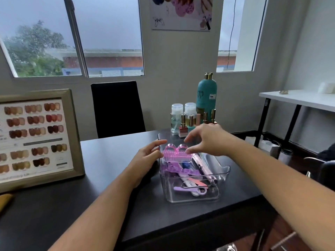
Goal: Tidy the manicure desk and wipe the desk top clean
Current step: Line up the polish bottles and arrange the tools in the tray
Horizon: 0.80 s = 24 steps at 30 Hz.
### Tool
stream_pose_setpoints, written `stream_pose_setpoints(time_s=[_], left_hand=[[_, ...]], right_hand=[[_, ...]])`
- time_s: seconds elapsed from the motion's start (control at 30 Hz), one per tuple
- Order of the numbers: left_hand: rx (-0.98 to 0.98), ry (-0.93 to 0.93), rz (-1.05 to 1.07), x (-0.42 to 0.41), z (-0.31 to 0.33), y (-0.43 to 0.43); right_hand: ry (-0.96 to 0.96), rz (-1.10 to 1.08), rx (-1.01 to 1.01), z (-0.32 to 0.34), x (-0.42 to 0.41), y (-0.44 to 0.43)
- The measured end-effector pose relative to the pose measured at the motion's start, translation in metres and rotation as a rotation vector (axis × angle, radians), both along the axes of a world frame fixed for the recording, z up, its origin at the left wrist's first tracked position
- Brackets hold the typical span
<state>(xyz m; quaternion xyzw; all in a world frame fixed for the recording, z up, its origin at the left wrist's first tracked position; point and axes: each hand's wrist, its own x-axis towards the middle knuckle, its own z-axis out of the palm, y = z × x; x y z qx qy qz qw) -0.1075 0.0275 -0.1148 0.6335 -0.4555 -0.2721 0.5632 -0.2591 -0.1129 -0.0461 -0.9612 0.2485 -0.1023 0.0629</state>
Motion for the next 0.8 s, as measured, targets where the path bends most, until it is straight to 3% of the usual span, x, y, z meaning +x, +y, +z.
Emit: stream_pose_setpoints(time_s=[0.07, 0.27, 0.53, 0.7, 0.8], left_hand=[[-0.010, -0.004, 0.000, 0.000, -0.001, 0.001], [-0.042, 0.018, 0.008, 0.001, -0.001, 0.001], [-0.085, 0.018, -0.001, 0.006, -0.005, -0.001], [-0.084, -0.006, 0.036, 0.003, -0.004, 0.001], [-0.081, -0.008, 0.036, 0.003, -0.003, 0.001]], right_hand=[[0.117, 0.051, 0.041, 0.003, 0.013, 0.004], [0.169, 0.122, 0.189, 0.005, 0.034, 0.000], [0.056, 0.103, 0.061, 0.013, 0.040, -0.011], [0.130, 0.062, -0.138, -0.002, 0.051, -0.007], [0.138, 0.067, -0.130, -0.002, 0.052, -0.008]])
